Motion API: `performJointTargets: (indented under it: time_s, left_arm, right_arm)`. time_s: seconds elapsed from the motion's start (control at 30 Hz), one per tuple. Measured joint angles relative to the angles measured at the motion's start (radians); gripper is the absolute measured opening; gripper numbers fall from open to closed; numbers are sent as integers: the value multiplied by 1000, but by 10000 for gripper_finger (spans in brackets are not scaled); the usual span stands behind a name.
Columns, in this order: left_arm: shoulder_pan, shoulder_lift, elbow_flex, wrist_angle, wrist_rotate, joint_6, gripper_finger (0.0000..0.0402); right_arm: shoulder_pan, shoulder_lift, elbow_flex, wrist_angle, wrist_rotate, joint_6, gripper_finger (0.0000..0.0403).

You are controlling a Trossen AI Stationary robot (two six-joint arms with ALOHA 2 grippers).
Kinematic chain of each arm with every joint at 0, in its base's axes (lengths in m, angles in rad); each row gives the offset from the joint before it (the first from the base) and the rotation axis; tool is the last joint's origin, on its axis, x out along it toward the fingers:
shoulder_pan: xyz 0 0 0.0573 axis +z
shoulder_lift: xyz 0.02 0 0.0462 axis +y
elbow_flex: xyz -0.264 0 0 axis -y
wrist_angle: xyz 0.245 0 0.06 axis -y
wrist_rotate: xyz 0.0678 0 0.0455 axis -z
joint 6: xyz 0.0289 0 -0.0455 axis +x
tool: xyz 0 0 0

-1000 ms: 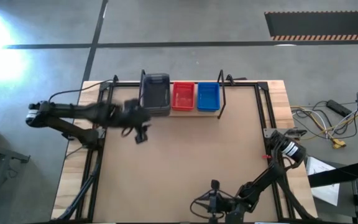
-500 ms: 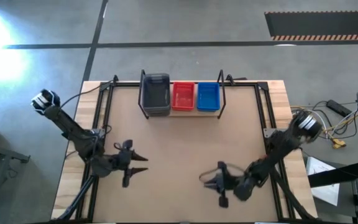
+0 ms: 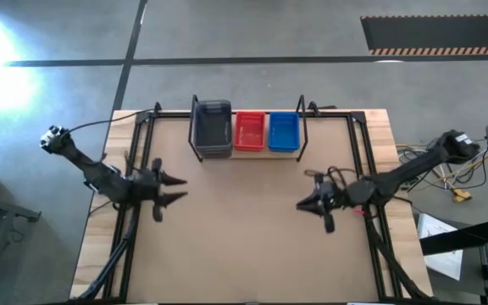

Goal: Stack baskets on shelf by color
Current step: Return to Home Position

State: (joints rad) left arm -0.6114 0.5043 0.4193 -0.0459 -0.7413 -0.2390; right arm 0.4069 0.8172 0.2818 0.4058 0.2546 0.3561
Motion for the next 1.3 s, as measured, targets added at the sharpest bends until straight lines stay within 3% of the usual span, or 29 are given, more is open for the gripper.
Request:
performJointTargets:
  time_s: [0.2,0.4,0.77,0.97,1.13,1.3]
  left_arm:
    - [84,-238,-108,-33,55,41,152]
    - [121,-498,-171,-175,57,40,152]
    - [138,-482,-166,-197,77,73,144]
    - [177,-479,-212,-129,98,87,92]
    - [241,-482,-335,26,140,109,17]
    - [354,-482,-409,125,264,115,2]
  right_arm:
    - [-147,-224,-105,-7,-155,-50,38]
    - [-169,-376,-167,-2,-159,-92,38]
    - [-171,-556,-269,-60,-139,-106,13]
    - [-171,-578,-270,-66,-132,-116,9]
    - [-170,-580,-270,-82,-131,-121,8]
    - [-170,-580,-270,-116,-131,-122,8]
